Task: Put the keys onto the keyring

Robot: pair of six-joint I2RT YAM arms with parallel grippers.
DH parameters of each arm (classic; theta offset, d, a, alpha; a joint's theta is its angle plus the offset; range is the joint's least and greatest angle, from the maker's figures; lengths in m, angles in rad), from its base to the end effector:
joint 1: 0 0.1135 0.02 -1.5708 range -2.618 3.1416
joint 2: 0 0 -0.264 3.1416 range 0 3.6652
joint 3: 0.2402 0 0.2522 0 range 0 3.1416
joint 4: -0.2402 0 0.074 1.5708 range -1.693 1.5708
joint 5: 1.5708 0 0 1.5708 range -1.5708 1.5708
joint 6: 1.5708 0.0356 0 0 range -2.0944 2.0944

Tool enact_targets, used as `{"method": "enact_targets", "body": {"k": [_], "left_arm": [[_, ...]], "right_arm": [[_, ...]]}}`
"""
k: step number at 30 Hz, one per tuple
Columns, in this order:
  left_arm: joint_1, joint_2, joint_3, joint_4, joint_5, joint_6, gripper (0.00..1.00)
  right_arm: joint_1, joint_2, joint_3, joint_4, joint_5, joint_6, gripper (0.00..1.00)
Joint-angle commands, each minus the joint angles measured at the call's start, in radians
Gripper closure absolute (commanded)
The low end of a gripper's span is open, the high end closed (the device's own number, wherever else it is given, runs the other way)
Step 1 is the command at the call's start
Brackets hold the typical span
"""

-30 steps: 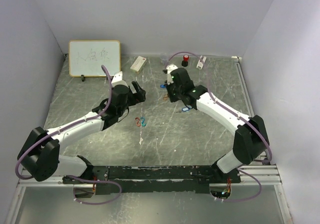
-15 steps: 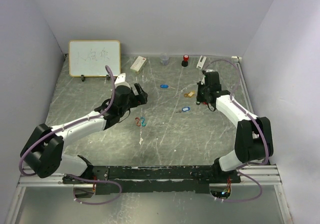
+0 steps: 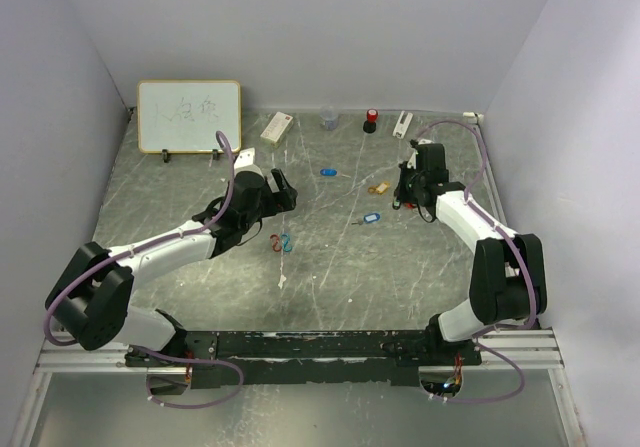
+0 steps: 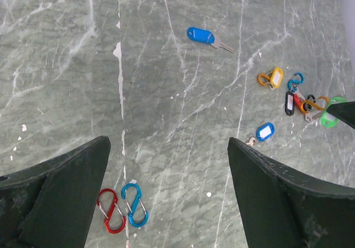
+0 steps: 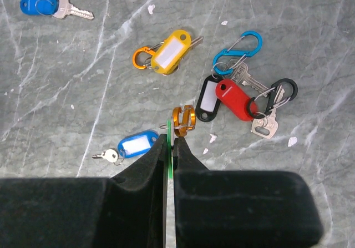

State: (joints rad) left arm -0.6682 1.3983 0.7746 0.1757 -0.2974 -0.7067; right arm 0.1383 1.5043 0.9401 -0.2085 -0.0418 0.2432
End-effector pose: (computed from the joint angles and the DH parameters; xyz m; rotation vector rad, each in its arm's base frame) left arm 0.2466 -0.1814 0.2324 -0.2310 2.0325 -0.5770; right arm 0.3167 0.0456 0.2201 0.1027 2.3527 0.2366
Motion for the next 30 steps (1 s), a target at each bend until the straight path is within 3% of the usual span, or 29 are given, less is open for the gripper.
{"method": "enact_targets", "body": {"k": [1,7,15,30], "left_arm": [[0.008,-0.005,0.019,0.032,0.015,0.006,0.03],[0.008,-0.009,0.017,0.031,0.017,0.003,0.03],[0.008,-0.018,0.016,0.028,0.014,0.003,0.03],[0.009,-0.013,0.023,0.022,0.011,0.005,0.03]], "right_arm": [[-0.011,0.010,0.017,-0.024,-0.015,0.020,1.00],[-0.011,0.003,0.046,-0.086,-0.032,0.019,0.95],[-0.011,-0.048,0.045,-0.094,-0.011,0.027,0.56],[-0.003,-0.069,0.035,-0.057,-0.044,0.014,0.46]]}}
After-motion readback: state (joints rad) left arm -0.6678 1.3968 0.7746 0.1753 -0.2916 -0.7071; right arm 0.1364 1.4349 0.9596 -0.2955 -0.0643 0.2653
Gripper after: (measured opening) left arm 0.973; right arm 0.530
